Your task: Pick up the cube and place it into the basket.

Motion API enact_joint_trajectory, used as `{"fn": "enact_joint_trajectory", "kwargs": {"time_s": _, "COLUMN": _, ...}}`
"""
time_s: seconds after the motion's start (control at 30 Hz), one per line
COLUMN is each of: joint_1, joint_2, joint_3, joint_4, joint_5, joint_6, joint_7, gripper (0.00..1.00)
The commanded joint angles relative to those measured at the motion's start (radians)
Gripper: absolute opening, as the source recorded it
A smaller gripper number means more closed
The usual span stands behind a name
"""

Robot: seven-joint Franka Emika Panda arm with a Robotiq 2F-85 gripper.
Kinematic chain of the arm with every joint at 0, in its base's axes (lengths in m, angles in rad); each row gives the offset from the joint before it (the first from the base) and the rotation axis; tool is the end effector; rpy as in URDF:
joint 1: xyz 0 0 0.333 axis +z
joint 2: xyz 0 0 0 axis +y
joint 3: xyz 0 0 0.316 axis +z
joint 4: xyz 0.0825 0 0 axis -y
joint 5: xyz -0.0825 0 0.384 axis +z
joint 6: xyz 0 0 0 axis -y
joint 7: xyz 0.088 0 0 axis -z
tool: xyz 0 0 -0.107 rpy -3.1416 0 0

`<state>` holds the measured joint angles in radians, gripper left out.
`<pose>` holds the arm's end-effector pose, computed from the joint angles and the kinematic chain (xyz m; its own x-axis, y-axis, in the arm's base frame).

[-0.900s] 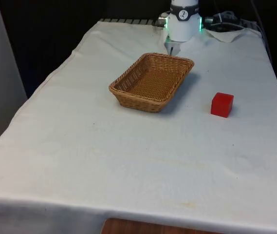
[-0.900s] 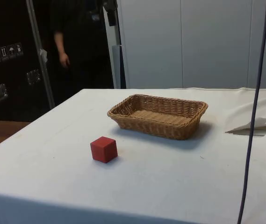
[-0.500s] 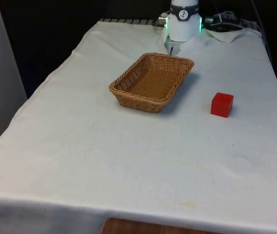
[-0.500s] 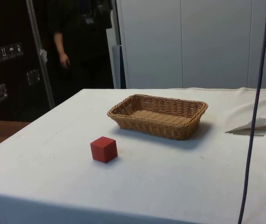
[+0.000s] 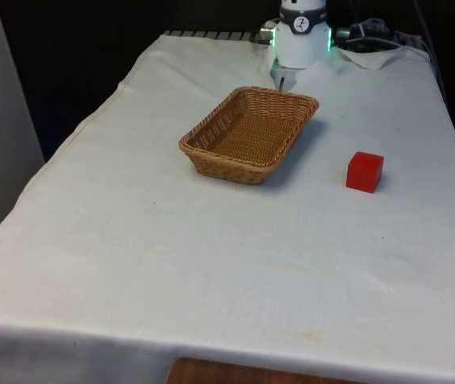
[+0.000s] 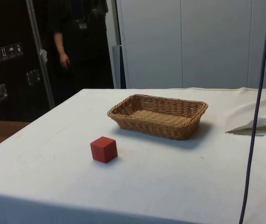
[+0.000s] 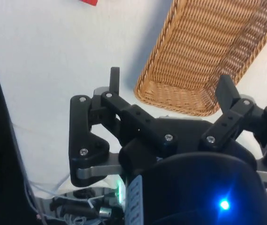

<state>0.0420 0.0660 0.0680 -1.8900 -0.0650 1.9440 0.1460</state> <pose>0.5738 0.0583 0.4672 0.9999 -0.0122 -0.0042 -0.0119 -0.9983 0.0570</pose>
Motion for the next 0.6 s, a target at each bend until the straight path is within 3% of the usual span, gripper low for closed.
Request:
{"fn": "enact_joint_trajectory", "kwargs": {"time_s": 0.0, "joint_1": 0.004, "joint_2": -0.008, "joint_3": 0.005, "joint_4": -0.014, "joint_5": -0.014, "joint_6": 0.026, "joint_7": 0.019, "gripper": 1.0}}
{"fn": "enact_joint_trajectory", "kwargs": {"time_s": 0.23, "joint_1": 0.005, "joint_2": -0.024, "joint_3": 0.028, "joint_4": -0.061, "joint_5": -0.043, "joint_6": 0.092, "joint_7": 0.056, "gripper": 1.0}}
{"fn": "enact_joint_trajectory", "kwargs": {"time_s": 0.27, "joint_1": 0.002, "joint_2": -0.016, "joint_3": 0.027, "joint_4": -0.051, "joint_5": -0.033, "joint_6": 0.072, "joint_7": 0.046, "gripper": 1.0}}
{"fn": "enact_joint_trajectory", "kwargs": {"time_s": 0.53, "joint_1": 0.005, "joint_2": -0.032, "joint_3": 0.047, "joint_4": -0.129, "joint_5": -0.07, "joint_6": 0.176, "joint_7": 0.093, "gripper": 1.0}}
{"fn": "enact_joint_trajectory", "kwargs": {"time_s": 0.57, "joint_1": 0.003, "joint_2": -0.028, "joint_3": 0.048, "joint_4": -0.122, "joint_5": -0.061, "joint_6": 0.162, "joint_7": 0.083, "gripper": 1.0}}
